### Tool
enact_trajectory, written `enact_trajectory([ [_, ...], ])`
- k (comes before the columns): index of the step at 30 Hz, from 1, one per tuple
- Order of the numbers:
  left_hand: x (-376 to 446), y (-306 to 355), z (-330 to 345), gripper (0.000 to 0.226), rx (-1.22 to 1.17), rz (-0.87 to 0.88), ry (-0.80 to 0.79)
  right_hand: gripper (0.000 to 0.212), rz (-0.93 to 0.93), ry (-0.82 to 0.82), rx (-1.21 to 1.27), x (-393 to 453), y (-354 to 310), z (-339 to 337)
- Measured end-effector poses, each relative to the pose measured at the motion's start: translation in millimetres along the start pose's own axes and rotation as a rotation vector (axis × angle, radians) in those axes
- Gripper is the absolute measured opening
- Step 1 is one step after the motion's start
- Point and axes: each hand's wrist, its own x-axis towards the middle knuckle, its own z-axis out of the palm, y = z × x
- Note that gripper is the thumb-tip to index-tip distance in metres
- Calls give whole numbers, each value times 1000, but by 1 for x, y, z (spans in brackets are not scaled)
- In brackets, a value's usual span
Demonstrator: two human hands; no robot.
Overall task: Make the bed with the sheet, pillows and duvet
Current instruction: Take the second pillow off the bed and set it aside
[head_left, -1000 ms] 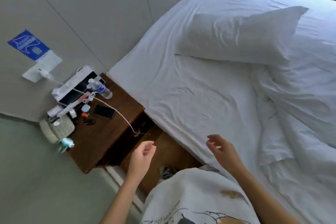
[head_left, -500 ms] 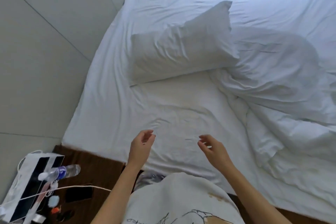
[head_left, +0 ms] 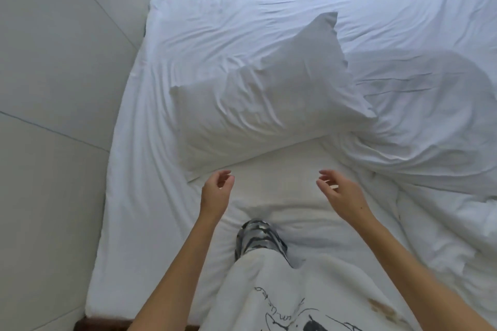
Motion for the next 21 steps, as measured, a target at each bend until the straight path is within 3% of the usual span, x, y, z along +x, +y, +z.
enact_trajectory([
  [4, 111, 3, 1, 22, 76, -15, -28, 42, 69, 31, -147, 97, -14, 29],
  [9, 261, 2, 3, 39, 223, 28, 156, 73, 103, 201, -251, 231, -25, 52],
  [13, 347, -32, -4, 80, 368, -221, 262, 105, 211, 508, -386, 315, -16, 43],
  [16, 385, -65, -12, 104, 368, -371, 178, 122, 326, 538, -376, 349, 0, 29],
  [19, 406, -86, -14, 113, 357, -428, 136, 126, 397, 481, -360, 366, 12, 27],
  [21, 411, -86, -4, 105, 327, -416, 141, 110, 446, 495, -293, 373, 12, 33],
])
